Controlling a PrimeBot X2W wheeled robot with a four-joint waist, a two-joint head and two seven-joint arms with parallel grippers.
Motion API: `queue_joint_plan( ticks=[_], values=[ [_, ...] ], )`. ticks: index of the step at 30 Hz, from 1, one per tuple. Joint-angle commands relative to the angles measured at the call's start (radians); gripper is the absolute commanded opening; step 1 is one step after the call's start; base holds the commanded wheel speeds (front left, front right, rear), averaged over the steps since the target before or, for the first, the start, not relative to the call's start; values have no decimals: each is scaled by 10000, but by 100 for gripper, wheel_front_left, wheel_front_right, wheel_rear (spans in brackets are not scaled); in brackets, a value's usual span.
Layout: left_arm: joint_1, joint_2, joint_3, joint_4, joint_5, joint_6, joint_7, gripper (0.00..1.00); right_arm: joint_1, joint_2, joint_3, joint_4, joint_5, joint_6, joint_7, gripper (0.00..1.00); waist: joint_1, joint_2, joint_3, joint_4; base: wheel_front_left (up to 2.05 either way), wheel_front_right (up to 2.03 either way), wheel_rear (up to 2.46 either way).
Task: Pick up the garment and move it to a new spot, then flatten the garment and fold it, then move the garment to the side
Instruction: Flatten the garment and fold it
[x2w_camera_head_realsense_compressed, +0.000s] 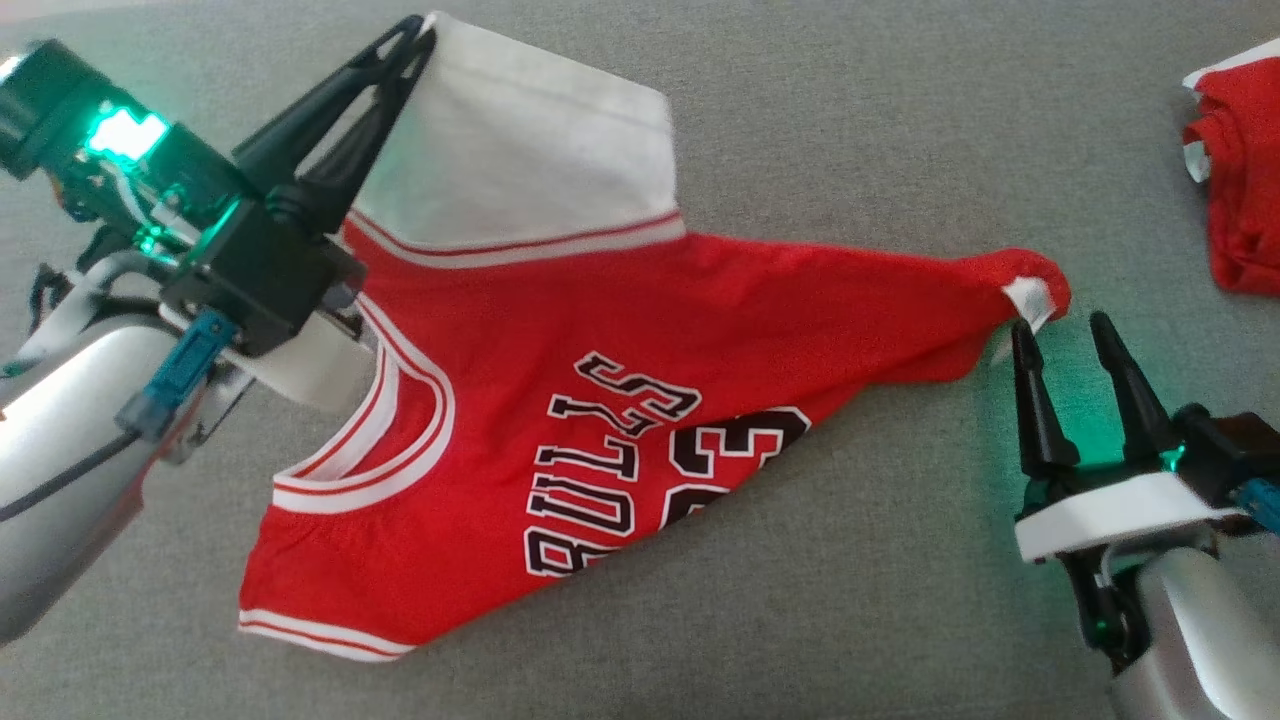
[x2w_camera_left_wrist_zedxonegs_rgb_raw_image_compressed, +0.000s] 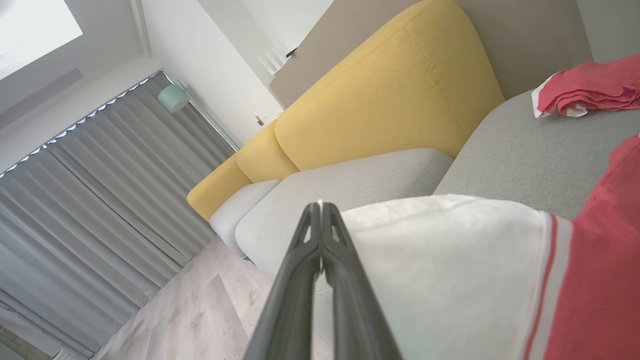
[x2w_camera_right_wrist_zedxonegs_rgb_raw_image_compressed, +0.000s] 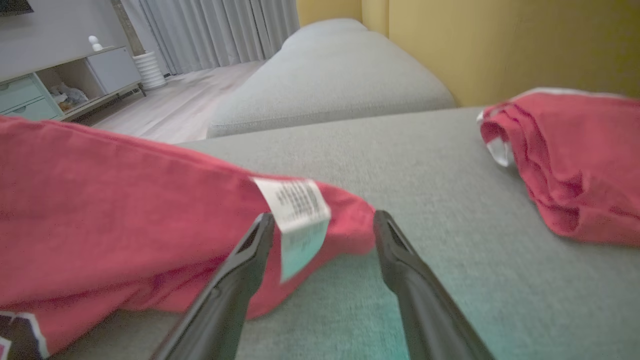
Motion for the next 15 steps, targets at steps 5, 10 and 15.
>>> queue_joint_plan(
  ticks=[5,10,15],
  values=[
    [-496,590,635,-46,-11,169,-14,0,-582,-655,395,865,1685,-7,-26,100,0,0,30,62,0,0,0],
    [-440,564,544,-2,-14,178,-49,0,-1267,-1152,893,1604,3640,-7,232,100,0,0,50,131,0,0,0],
    [-528,533,453,-22,43,108,-12,0,-1955,-1627,1382,1809,5054,-7,741,100,0,0,95,216,0,0,0]
  ],
)
